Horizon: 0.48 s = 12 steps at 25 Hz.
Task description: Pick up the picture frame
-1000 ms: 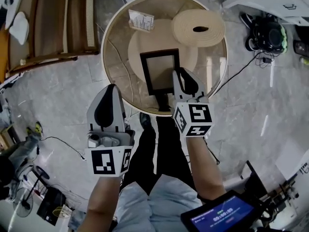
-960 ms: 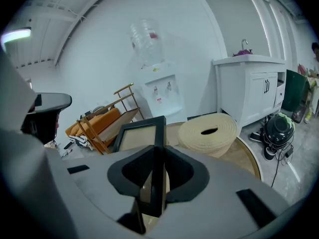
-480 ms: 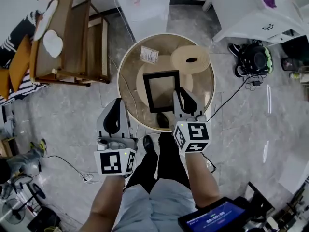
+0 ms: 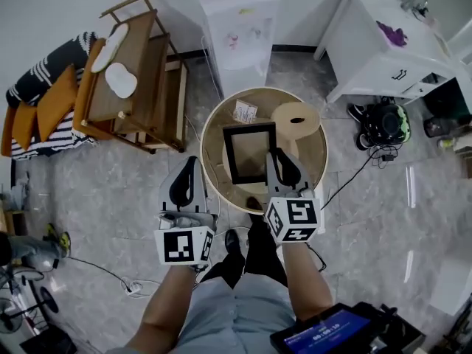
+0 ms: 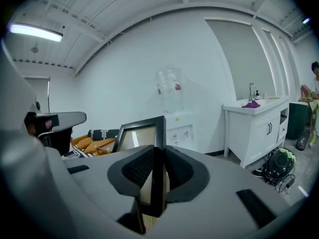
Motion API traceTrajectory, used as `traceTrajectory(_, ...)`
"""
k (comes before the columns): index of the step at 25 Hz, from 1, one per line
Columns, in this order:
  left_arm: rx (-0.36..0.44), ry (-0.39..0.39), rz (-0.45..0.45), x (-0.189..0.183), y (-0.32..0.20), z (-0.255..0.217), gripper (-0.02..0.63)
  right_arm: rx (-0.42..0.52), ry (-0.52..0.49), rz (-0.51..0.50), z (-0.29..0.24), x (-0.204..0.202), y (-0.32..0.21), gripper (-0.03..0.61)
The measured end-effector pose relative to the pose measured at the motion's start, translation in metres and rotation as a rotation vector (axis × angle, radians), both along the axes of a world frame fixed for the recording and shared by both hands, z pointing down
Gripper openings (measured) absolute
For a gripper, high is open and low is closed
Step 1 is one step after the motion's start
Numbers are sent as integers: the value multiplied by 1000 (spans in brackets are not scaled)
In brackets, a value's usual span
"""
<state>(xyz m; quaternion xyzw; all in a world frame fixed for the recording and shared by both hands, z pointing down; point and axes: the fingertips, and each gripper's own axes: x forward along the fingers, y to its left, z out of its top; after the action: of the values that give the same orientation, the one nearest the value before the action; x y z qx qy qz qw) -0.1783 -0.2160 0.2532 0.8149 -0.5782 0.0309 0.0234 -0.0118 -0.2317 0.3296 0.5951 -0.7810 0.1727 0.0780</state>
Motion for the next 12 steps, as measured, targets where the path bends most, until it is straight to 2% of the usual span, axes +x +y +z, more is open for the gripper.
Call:
traceTrajectory(6,71,9,-4,-19,28,-40,11,98,16,-8,-58,-19,28,83)
traceTrajectory(12,138,27,-15,-23,59,-83,11,211,40,-19,-122,-29,62,83)
